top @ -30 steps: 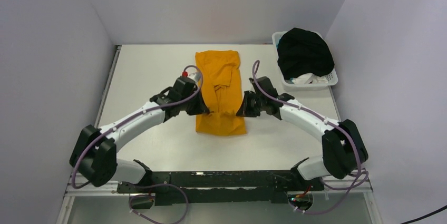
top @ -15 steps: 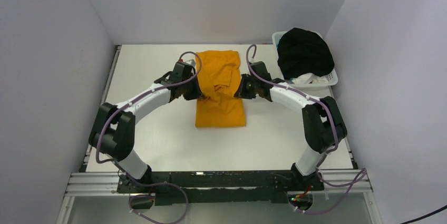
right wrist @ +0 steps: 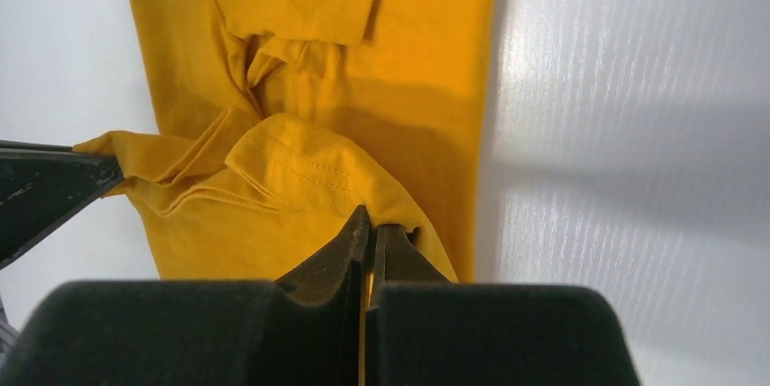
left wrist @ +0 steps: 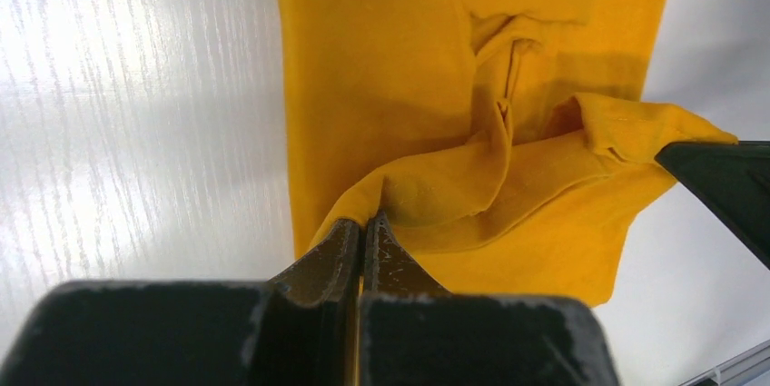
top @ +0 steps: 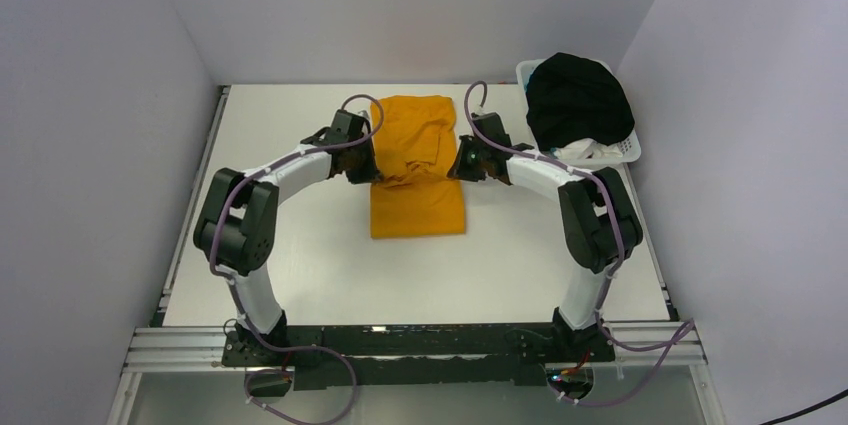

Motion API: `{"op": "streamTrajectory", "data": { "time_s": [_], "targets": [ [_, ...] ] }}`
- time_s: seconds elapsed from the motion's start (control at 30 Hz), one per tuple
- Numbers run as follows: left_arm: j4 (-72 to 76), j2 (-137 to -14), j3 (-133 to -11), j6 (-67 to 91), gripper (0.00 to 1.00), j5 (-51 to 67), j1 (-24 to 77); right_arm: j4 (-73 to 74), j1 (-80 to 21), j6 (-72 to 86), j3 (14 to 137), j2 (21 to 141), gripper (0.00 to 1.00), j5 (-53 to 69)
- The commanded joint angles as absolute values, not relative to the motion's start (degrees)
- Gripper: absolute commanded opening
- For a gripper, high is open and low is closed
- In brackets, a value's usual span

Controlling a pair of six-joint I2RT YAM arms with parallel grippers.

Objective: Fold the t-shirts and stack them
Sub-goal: Fold the folded rectangular tshirt in 1/3 of the way

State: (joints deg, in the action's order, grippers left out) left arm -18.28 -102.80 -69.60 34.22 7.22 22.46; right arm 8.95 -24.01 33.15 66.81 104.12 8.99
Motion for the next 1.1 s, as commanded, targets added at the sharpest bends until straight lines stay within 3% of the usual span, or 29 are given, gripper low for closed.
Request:
{"op": "streamTrajectory", "data": {
  "time_s": [0.0, 0.17, 0.27, 0.3, 0.37, 0.4, 0.47, 0.5, 0.53, 0.57, 1.07],
  "targets": [
    [-15.66, -104.84, -72.76, 32.70, 0.00, 9.93, 22.06, 4.16, -23.51, 32.51, 68.63, 104.80, 0.00, 7.28],
    [-16.00, -106.50, -74.09, 32.72, 0.03, 8.91, 21.95, 4.58, -22.97, 31.73, 70.20, 107.10, 0.00, 6.36],
    [-16.90, -107.40, -75.17, 32.84, 0.12, 7.87, 21.65, 5.33, -22.72, 31.14, 71.89, 108.94, 0.00, 6.48],
    [-17.45, -107.69, -75.80, 32.90, 0.22, 7.94, 21.42, 5.94, -22.63, 31.16, 72.71, 109.39, 0.03, 6.46],
    [-18.39, -107.44, -76.95, 33.31, 0.37, 8.12, 20.77, 7.39, -22.36, 31.27, 74.38, 109.78, 0.23, 6.30],
    [-19.04, -106.73, -77.36, 33.57, 0.50, 7.90, 20.48, 8.00, -22.31, 31.35, 75.00, 109.46, 0.43, 6.14],
    [-19.05, -104.20, -76.96, 34.00, 0.90, 5.88, 20.14, 8.37, -22.32, 31.58, 75.22, 108.05, 0.68, 5.30],
    [-19.12, -102.48, -76.53, 33.97, 0.98, 4.66, 20.06, 8.24, -22.32, 31.70, 74.81, 107.08, 0.79, 4.78],
    [-19.20, -101.10, -75.90, 33.92, 0.99, 3.58, 20.02, 7.92, -22.30, 32.20, 73.84, 105.62, 0.97, 3.80],
    [-19.27, -99.48, -74.97, 33.98, 0.99, 2.93, 20.01, 7.59, -22.26, 32.55, 72.64, 104.27, 0.99, 3.39],
    [-8.35, -80.09, -43.76, 40.30, 0.99, 12.39, 25.24, 3.92, -23.80, 38.91, 45.62, 84.86, 1.00, 14.38]
  ]
}}
